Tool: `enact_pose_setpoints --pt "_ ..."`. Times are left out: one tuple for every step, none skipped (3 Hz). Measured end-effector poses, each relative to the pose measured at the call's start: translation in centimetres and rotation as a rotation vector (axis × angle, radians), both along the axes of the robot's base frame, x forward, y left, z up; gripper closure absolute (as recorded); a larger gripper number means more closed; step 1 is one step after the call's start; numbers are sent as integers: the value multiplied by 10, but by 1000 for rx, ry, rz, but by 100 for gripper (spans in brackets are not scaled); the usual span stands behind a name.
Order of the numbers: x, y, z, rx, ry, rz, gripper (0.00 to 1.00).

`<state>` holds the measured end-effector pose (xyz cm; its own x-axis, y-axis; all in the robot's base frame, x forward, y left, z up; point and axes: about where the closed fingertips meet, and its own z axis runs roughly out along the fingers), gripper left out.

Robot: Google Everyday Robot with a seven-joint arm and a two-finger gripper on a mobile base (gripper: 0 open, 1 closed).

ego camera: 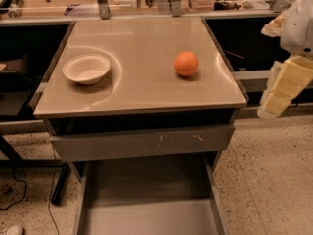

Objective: Place orange into middle drawer

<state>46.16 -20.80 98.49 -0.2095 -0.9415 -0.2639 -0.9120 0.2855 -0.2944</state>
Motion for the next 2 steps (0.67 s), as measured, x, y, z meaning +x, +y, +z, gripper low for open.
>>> enact_pose_setpoints --pt "50 23 8 63 -57 9 0" --pt "103 44 7 137 -67 20 0"
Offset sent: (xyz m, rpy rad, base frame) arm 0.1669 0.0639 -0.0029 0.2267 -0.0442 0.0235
